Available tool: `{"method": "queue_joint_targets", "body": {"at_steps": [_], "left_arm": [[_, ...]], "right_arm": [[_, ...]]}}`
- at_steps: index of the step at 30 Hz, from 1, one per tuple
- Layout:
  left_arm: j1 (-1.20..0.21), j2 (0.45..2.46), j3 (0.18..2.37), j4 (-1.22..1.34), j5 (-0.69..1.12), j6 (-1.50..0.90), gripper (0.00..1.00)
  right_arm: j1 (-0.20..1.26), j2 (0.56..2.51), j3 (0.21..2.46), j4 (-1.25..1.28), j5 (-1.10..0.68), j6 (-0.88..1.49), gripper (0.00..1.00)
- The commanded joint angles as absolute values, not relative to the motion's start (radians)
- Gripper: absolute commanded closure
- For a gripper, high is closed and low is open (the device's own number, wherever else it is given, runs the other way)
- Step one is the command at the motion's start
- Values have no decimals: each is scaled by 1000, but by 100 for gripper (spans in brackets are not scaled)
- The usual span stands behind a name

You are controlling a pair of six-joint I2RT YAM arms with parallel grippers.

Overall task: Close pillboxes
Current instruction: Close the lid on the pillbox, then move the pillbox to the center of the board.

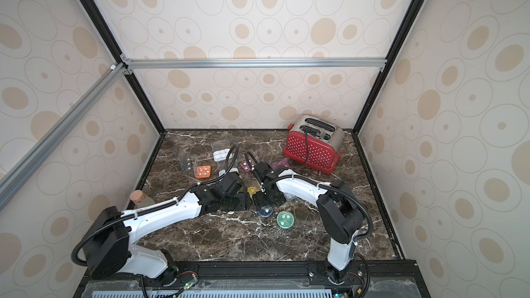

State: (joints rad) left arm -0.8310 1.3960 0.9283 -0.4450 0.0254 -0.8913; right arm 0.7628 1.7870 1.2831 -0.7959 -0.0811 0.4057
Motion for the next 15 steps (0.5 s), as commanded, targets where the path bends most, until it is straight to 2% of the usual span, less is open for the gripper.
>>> {"method": "queue_joint_targets", "body": {"at_steps": [1,6,11,15], "left_arm": [[-823,1299,906,-624,-121,-861,34],[-775,1164,806,-654,-127,-877,42],[-743,1063,740,-661,-133,-885,44],[-737,1044,729,-661,-134,-884,44]], "right_arm": [[787,1828,1343,-864,8,391,1],[812,1900,1411,-893,31,411,1],[813,1953,1439,-914,27,444,1],[813,1970,1445,-912,7,468,6]]}}
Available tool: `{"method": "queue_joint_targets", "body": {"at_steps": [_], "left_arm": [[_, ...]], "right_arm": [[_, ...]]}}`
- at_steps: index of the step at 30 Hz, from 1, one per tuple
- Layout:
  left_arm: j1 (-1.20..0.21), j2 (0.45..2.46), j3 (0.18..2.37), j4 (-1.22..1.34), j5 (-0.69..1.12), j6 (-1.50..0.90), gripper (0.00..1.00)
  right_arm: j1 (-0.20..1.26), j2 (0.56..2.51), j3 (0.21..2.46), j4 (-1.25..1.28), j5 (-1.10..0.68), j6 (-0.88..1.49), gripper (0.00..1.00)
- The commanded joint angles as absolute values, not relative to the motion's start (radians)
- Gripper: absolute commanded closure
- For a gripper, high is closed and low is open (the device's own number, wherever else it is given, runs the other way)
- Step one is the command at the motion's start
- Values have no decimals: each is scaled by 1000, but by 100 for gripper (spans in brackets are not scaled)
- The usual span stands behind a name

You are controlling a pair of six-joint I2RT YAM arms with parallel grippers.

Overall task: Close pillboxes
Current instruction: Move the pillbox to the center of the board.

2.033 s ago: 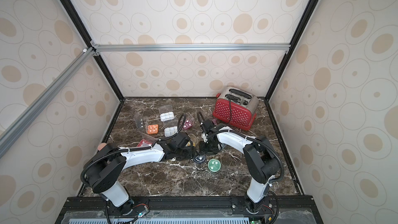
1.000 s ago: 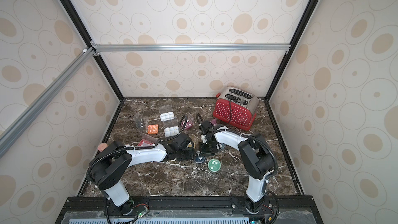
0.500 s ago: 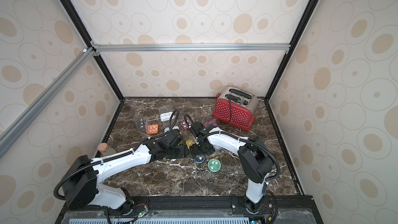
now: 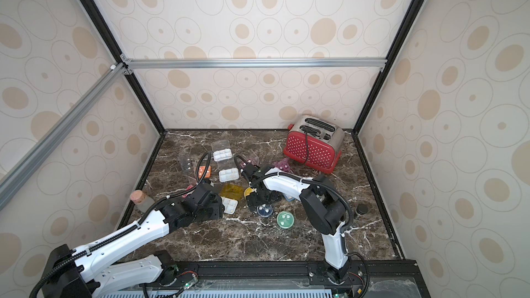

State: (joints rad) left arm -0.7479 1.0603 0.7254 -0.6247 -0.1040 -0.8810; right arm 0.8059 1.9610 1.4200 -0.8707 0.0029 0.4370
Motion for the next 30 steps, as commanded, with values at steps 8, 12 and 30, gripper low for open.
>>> {"method": "queue_joint_targets", "body": {"at_steps": [8,12,30], "left_arm": [[-735,1057,738,-655,-141,-872,44],[-734,1068,748,-658,-138,-864,44],[-734,1072,754,-646,-140,-860,44]], "right_arm": [[821,1945,1386,-879,-3,495,19],[833,1953,1382,-884,1,491,20],[907,1823,1254,-872,47,544,27]]}}
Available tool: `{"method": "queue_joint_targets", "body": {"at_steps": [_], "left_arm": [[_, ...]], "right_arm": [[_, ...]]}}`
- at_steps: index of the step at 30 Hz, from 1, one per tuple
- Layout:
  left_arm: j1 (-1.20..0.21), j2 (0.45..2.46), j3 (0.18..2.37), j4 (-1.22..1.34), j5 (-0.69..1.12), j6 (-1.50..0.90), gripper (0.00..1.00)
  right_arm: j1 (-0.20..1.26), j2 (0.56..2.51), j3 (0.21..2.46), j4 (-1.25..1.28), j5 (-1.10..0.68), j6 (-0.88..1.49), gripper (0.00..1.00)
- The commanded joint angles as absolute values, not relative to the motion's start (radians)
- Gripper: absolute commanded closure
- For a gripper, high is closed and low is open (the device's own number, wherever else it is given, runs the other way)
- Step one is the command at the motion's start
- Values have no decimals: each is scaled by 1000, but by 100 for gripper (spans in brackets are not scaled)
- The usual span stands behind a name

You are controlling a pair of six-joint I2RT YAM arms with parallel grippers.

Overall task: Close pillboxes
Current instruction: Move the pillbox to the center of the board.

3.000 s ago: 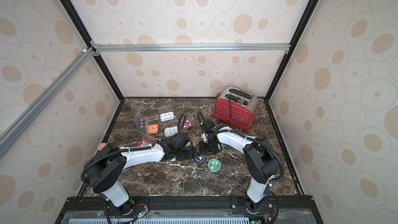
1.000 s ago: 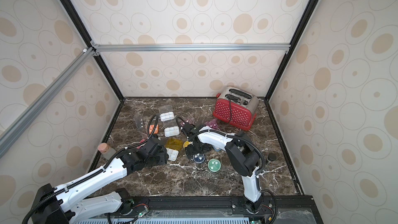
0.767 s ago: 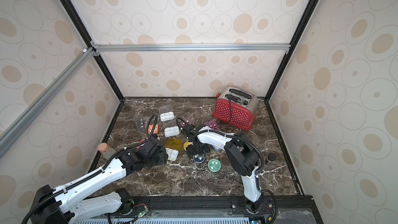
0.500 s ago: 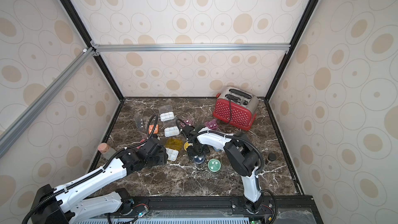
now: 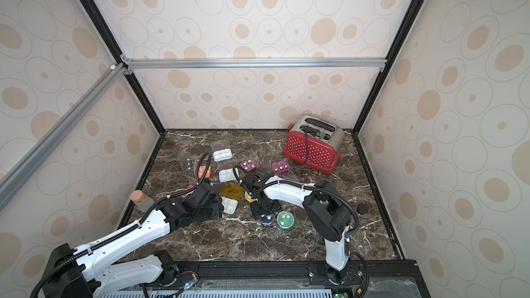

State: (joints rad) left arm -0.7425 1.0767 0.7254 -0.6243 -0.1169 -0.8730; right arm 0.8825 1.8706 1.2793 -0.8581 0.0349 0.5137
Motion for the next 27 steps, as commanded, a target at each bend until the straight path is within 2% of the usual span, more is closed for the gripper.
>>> {"method": "queue_joint_targets", "body": {"at_steps": [1,15,20,23,27], "left_arm": [[-734,1069,751,-646,-140,-862,44],[-733,1016,714,-640,-126,-876,44],[-735,1024,713,-598,-120,-869,42],[-734,1040,731,-606,-120,-854,42],[-734,1044,755,-584,-107,-827,41]], "right_arm": [[917,1815,1242,-869,47,551,27],[1023,1741,1116,-867,0,643,26],[1026,1699,1139,-880,27,659,17],[1026,1656,1191,-966,77,678,2],[991,1636,1257,-1112,139,711,1]]}}
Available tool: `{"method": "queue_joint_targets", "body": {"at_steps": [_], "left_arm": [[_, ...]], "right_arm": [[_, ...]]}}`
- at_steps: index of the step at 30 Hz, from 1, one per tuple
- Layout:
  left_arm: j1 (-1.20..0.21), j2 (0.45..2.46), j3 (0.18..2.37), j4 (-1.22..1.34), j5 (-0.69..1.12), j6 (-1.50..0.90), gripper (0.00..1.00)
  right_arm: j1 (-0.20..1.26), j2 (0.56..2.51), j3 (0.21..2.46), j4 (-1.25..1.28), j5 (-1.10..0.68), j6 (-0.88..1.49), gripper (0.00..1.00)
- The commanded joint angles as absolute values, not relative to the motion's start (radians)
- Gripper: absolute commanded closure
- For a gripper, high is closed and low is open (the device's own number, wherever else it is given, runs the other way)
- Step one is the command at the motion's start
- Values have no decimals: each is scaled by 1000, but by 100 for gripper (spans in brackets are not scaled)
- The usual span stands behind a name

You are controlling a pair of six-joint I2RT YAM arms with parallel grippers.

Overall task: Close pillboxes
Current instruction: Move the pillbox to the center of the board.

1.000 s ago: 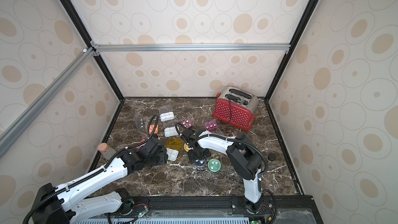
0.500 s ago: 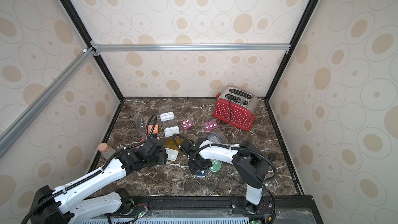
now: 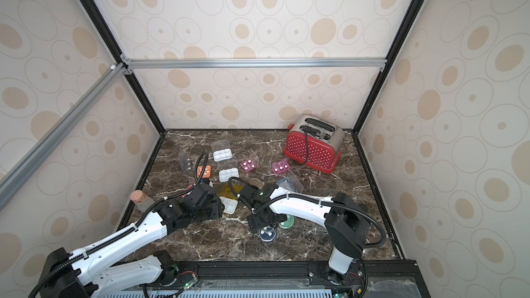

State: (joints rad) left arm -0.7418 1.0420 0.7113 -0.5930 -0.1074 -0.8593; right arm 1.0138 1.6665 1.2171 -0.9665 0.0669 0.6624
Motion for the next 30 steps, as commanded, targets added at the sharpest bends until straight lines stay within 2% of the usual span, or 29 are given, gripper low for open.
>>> {"method": "queue_joint_targets", "body": {"at_steps": [1,5,9,16,19,26,30], "left_arm": [[-735,1046,759,-580,-106,-820,41],[-734,1068,778,-568,-101,-793,41],[-734,1102,803,-546,-65,-765,41],[-733,1140,836,-550,-56,-724,40],[-734,1142,830,-538,-49,-726,40],[-733,1155,839,-540,-51,-719,40],[-734,1164,842,-535,-48,-716,40]], "right_arm": [[969,1630,1254,-1124,146,723,1],[851,1593,1189,-1091,154,782,2],[801,1601,1163,-1015,128,800,1],[754,1673,1155,-951,126,773,1],[733,1707,1144,-915,95,754,7],[704,1726,1111,-897,65,733,9],[700,1725,1076,-877,41,729,14]]}}
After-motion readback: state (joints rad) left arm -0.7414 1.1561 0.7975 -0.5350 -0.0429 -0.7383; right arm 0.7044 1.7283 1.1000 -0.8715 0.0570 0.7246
